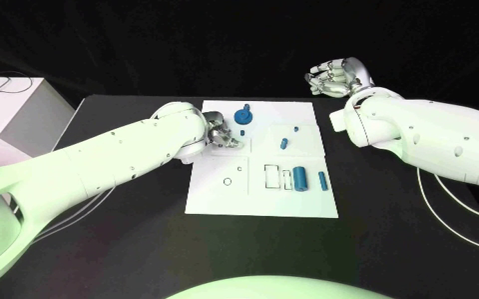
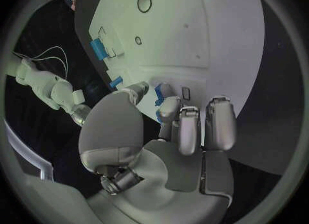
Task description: Assemble the parts on the task board
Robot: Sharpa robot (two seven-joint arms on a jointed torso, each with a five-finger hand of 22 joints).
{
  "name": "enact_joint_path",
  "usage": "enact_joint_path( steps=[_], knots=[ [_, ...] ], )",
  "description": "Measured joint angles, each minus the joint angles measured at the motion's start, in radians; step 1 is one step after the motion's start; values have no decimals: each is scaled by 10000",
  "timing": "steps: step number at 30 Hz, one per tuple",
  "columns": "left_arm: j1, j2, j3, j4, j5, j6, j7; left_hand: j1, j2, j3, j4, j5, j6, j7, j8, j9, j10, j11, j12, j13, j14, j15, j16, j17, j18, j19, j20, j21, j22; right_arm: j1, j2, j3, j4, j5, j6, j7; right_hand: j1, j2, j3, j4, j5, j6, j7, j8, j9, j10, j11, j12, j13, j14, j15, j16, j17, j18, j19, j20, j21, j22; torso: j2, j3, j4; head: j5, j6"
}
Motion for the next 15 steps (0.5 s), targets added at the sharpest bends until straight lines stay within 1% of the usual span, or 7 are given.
enact_joint_path(
  steps=[2,4,5,7,8,11,15],
  knots=[
    [5,-36,39,33,-4,28,-2,0,0,-87,5,-38,0,0,0,0,0,0,0,-2,0,0,0,0,0,0,0,0,10,-1,-2,0,0,-1,-1,0,0,0,-7,-7,0,0,0,0,0,-31,31,0,0,-49,22,0,-13,0,-6,-6,0,-11,-2,0,8,5,6],
    [7,-71,105,83,-13,55,-4,0,0,-133,5,-73,0,0,0,0,0,0,0,-13,0,0,0,0,1,0,0,0,10,-4,-2,0,0,-2,-1,0,0,0,-7,-7,0,0,0,0,0,-31,31,0,-11,-48,22,-47,-26,0,-37,-36,0,-33,-2,1,10,19,13],
    [8,-83,138,106,-17,66,-5,0,0,-161,33,-73,0,0,0,0,0,-1,0,-18,0,0,0,0,1,0,0,0,10,-6,-2,0,0,-2,-2,0,0,0,-7,-7,0,0,0,0,-4,-31,31,0,-12,-48,22,-47,-26,0,-62,-12,0,-33,-2,-1,10,25,16],
    [9,-105,221,170,-26,86,-7,-71,70,-264,18,-138,0,-1,0,0,0,-1,0,-18,0,0,0,0,1,0,0,0,9,-8,-2,0,0,-3,-3,1,0,0,-7,-7,0,0,0,0,-9,-31,31,0,-11,-49,23,-47,-26,1,-73,-1,0,-46,-2,-6,10,27,27],
    [9,-114,262,199,-28,92,-8,-108,108,-323,9,-185,0,0,-1,0,1,-1,0,-18,0,0,0,0,1,0,0,0,9,-9,-1,0,0,-3,-3,1,1,0,-7,-7,0,0,0,0,-9,-50,50,0,-11,-85,59,-47,-41,0,-73,0,0,-59,-1,-5,10,30,36],
    [9,-161,427,298,-38,115,-9,-130,129,-414,9,-230,0,0,-1,0,1,-1,0,-18,0,0,0,0,0,0,0,0,19,-9,1,0,0,-3,-5,2,1,-1,-7,-7,0,0,0,0,-9,-67,67,0,-22,-102,76,-86,-49,0,-95,21,0,-77,5,-10,-1,41,58],
    [12,-298,712,465,-58,165,-11,-159,159,-507,-10,-339,0,0,-1,0,1,-1,0,-18,0,0,0,0,0,0,0,0,19,-17,-12,0,0,-4,-7,4,1,-1,-7,-8,0,0,0,0,-9,-67,67,0,-21,-104,74,-86,-60,1,-109,36,0,-89,16,-11,-12,29,95]
  ],
)
